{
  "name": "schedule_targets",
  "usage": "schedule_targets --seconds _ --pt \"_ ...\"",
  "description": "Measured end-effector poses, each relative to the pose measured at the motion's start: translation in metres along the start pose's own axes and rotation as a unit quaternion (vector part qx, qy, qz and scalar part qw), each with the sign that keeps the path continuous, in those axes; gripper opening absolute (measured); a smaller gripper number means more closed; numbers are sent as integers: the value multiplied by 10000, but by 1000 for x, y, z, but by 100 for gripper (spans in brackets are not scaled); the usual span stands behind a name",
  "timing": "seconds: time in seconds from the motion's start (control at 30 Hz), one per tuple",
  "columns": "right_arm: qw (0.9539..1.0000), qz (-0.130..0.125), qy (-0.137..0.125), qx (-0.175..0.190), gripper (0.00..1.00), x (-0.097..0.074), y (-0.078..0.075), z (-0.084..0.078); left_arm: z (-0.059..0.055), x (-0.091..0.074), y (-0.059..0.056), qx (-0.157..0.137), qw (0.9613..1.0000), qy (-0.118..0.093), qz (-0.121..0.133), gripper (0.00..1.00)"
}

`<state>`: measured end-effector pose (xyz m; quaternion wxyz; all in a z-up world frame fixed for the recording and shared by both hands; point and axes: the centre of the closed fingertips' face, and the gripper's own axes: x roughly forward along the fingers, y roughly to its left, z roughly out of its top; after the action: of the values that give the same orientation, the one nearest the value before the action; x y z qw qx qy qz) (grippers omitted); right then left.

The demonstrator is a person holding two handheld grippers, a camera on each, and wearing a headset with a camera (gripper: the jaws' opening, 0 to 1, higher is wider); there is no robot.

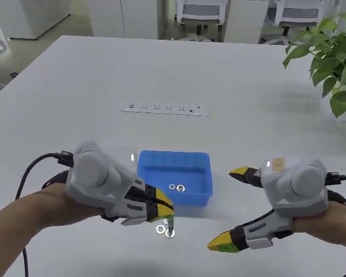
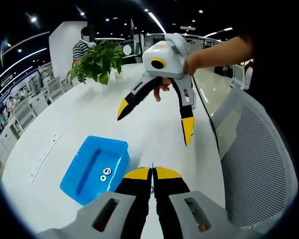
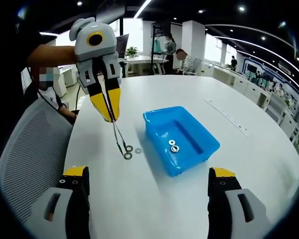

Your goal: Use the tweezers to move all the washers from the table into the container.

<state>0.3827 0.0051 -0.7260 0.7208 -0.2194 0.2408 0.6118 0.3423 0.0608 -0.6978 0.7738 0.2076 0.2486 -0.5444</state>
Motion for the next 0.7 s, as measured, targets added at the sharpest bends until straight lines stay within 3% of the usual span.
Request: schedule_targets --seconds 0.37,0.7 --pt "10000 64 -4 -30 99 3 4 0 -4 1 -1 2 10000 -39 -21 5" --pt "9994 315 3 -164 90 9 15 2 -4 1 -4 206 9996 48 -194 5"
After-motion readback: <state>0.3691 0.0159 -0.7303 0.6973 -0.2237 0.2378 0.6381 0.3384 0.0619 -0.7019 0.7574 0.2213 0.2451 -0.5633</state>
